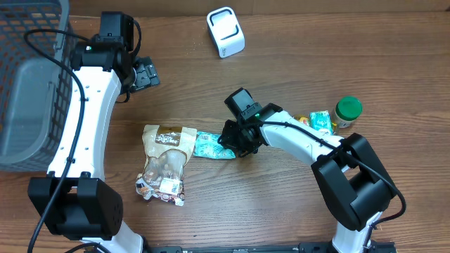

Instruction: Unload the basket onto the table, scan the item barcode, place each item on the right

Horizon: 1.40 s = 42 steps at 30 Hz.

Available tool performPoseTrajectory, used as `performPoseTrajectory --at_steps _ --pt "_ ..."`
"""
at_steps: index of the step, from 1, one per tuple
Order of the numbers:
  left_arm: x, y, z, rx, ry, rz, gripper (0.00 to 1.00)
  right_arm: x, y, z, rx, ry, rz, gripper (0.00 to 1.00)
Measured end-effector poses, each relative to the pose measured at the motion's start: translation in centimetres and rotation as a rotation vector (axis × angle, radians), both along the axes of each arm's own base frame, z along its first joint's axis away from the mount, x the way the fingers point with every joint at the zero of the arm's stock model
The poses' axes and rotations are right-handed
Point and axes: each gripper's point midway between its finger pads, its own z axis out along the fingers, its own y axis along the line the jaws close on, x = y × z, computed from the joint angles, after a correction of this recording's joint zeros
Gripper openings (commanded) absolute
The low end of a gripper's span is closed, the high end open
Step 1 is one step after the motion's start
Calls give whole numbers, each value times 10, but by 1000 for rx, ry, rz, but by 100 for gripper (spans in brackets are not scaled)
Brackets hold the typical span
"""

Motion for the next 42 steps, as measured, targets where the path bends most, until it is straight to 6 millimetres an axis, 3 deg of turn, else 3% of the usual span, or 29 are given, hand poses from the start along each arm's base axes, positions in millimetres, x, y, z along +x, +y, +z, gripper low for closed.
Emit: performPoseTrajectory --at_steps 39,42 --pt "0 0 0 0 0 0 99 0 0 0 1 -2 1 7" --pt "0 0 0 0 0 0 100 0 0 0 1 -2 2 4"
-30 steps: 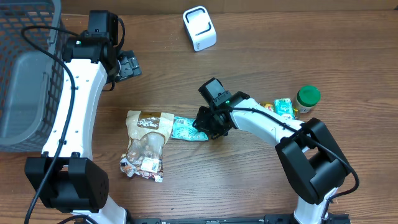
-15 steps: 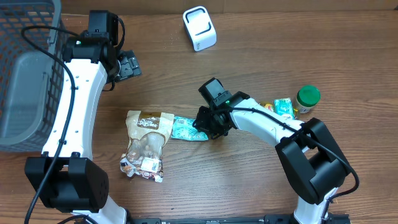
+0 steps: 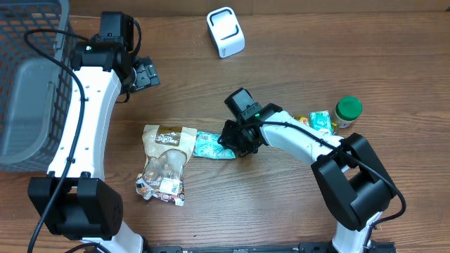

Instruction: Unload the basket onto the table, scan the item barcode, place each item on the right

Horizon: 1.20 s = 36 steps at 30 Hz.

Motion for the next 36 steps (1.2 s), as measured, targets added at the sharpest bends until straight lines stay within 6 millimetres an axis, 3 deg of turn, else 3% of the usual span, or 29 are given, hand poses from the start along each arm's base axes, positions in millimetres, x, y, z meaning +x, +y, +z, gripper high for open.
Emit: performPoseTrajectory --at_steps 8,14,17,20,21,26,33,36 --pt "0 0 0 0 0 0 99 0 -2 0 3 11 -4 4" --pt "0 0 0 0 0 0 100 -1 -16 6 52 35 41 4" --pt "0 0 0 0 0 0 100 3 -24 22 103 11 68 4" --pt "0 0 0 0 0 0 100 10 -24 50 175 -60 120 4" --pt "0 0 0 0 0 0 99 10 -22 69 211 -108 159 4" --pt "0 0 0 0 0 0 100 5 -16 106 278 -200 235 4" --pt "0 0 0 0 0 0 100 1 -21 113 259 -215 256 4" --pt "0 0 0 0 0 0 100 8 -28 122 197 -239 251 4"
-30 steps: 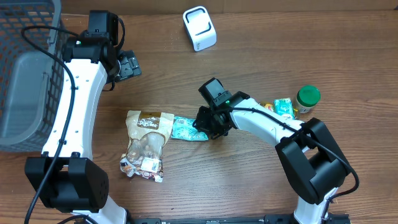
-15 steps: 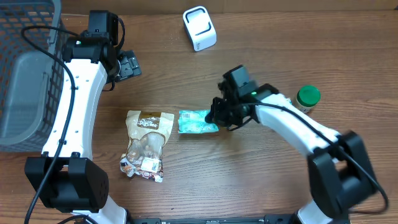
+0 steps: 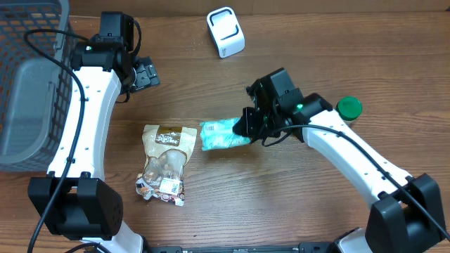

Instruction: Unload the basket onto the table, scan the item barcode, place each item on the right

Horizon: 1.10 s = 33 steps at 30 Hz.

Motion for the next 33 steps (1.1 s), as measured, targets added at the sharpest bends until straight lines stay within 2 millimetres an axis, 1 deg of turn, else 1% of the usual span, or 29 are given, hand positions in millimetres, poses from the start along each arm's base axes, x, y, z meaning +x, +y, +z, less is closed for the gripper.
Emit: performPoseTrajectory --at_steps 1,3,6,8,11,14,16,18,20,22,23,27,29,31,33 --pt "0 0 0 0 0 0 100 5 -1 7 -13 -22 -3 4" --pt "0 0 0 0 0 0 99 21 -4 30 -51 -106 -6 4" --pt "0 0 0 0 0 0 100 52 -8 78 -113 -299 -8 4" --pt "0 0 0 0 0 0 100 76 -12 112 -175 -469 -24 4" --pt "0 0 0 0 0 0 100 107 -16 156 -262 -719 -78 4" --pt "0 0 0 0 0 0 100 130 -19 187 -349 -912 -128 4" --pt "0 0 0 0 0 0 100 141 -20 203 -408 -1013 -147 4" --pt "0 0 0 0 0 0 100 155 -20 214 -493 -1114 -157 4" --pt "0 0 0 0 0 0 100 170 -17 219 -569 -1198 -160 4" --pt "0 0 0 0 0 0 100 186 -13 211 -654 -1247 -138 4" --pt "0 0 0 -1 0 0 100 195 -8 204 -692 -1272 -119 4" --pt "0 0 0 0 0 0 100 225 5 161 -862 -1319 -9 4" --pt "0 0 0 0 0 0 100 239 11 143 -934 -1352 32 4" --pt "0 0 0 0 0 0 99 250 16 131 -1011 -1402 68 4" --pt "0 0 0 0 0 0 99 259 20 124 -1085 -1452 105 4"
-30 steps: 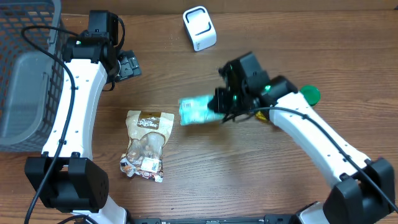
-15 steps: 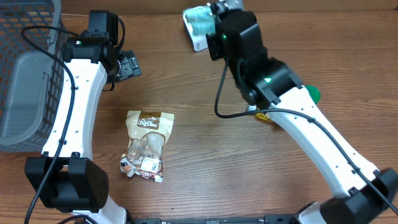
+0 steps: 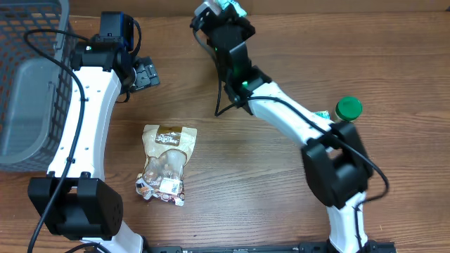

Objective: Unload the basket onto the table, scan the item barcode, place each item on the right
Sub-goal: 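Swing the right arm up toward the white scanner, then present the teal pack to the white scanner face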

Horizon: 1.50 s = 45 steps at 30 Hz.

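My right gripper (image 3: 219, 13) is at the table's far edge, top centre of the overhead view, shut on the teal packet (image 3: 229, 5), of which only a small teal and white part shows past the fingers. The white barcode scanner is hidden beneath the right wrist and arm. My left gripper (image 3: 145, 73) hangs at the upper left, far from the packet, with nothing in it. Whether its fingers are parted cannot be told from above.
A brown snack bag (image 3: 167, 161) lies left of centre. A grey wire basket (image 3: 31, 84) fills the left edge. A green-lidded jar (image 3: 348, 107) and a small green carton (image 3: 322, 114) stand at the right, beside the right arm's elbow.
My right gripper has moved with the teal packet from the table's middle to the far edge, where the scanner stood. The scanner is now covered. The left arm has not moved.
At the two oldest moments my right gripper was down on the teal packet, which lay beside the snack bag. Then it held the packet lifted, a little right of there. Now the packet is at the far edge, over the scanner's place.
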Available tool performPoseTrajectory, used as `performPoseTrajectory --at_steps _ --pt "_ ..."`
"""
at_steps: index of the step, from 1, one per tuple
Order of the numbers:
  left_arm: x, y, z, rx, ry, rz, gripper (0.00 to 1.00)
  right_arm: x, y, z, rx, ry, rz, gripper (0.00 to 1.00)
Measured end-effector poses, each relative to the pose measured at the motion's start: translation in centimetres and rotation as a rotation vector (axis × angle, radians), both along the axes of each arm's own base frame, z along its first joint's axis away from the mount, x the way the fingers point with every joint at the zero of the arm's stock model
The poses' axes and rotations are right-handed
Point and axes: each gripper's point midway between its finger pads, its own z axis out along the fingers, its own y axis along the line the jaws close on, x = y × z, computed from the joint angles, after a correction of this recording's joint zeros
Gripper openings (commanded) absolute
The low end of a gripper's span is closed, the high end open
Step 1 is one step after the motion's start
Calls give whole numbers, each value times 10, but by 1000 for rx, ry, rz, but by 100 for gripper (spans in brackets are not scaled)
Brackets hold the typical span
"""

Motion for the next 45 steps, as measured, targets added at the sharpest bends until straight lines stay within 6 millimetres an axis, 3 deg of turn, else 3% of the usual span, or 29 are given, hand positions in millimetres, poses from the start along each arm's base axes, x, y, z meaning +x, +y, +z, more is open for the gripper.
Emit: performPoseTrajectory --at_steps 8,15,33,41,45 --pt "0 0 0 0 0 0 100 19 16 -43 -317 -105 21 4" --pt "0 0 0 0 0 0 100 25 26 -81 -412 -91 70 4" --pt "0 0 0 0 0 0 99 42 -3 -87 -313 -121 33 4" --pt "0 0 0 0 0 0 100 50 -16 -117 -351 -30 47 4" --pt "0 0 0 0 0 0 100 50 -15 -120 -357 -16 53 4"
